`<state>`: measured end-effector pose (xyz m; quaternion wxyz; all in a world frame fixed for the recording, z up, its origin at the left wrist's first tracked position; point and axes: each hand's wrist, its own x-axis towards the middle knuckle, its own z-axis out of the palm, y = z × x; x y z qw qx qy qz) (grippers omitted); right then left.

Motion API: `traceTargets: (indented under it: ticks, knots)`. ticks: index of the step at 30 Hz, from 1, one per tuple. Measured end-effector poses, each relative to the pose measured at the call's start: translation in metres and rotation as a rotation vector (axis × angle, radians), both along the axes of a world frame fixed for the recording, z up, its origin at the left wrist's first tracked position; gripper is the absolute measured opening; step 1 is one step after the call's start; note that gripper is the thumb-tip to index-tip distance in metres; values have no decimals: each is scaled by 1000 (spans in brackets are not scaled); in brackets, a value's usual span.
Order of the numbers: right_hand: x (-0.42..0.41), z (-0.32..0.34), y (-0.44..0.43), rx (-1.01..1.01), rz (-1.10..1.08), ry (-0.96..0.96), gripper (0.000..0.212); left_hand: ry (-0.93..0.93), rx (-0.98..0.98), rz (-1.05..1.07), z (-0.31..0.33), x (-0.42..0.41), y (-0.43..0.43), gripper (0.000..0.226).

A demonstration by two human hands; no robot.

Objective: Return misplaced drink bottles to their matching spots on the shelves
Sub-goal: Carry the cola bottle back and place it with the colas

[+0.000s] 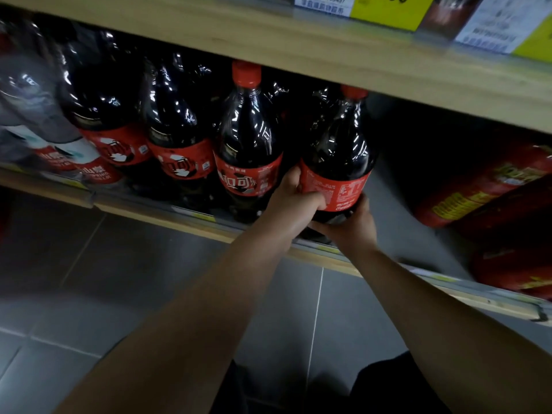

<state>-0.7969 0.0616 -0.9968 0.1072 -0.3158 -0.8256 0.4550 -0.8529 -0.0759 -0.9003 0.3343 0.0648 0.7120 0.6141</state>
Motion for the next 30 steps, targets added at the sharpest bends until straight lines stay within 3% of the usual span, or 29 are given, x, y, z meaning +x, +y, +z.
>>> traceTargets:
  ticks: [4, 9, 13, 15, 18, 27, 30]
  knots:
    - [10, 0, 11, -111, 31, -17, 97, 0, 8, -61, -6, 4, 6, 80]
    - [32, 14, 25, -316, 177, -84, 75, -37, 32, 19, -4, 10, 15, 70]
    - [38, 32, 27, -740, 14, -41, 38, -247, 148, 202, 0, 19, 23, 58]
    - [36, 35, 26, -845, -55, -6, 36, -249, 184, 277, 2, 27, 26, 57]
    - [34, 36, 15, -821, -32, -38, 38, -185, 254, 369, 5, 31, 29, 50]
    - [17, 32, -9, -819, 197, -96, 58, -93, 166, 422, 9, 16, 10, 73]
    - [22, 36, -6, -775, 253, -140, 52, -109, 192, 483, 8, 21, 10, 53]
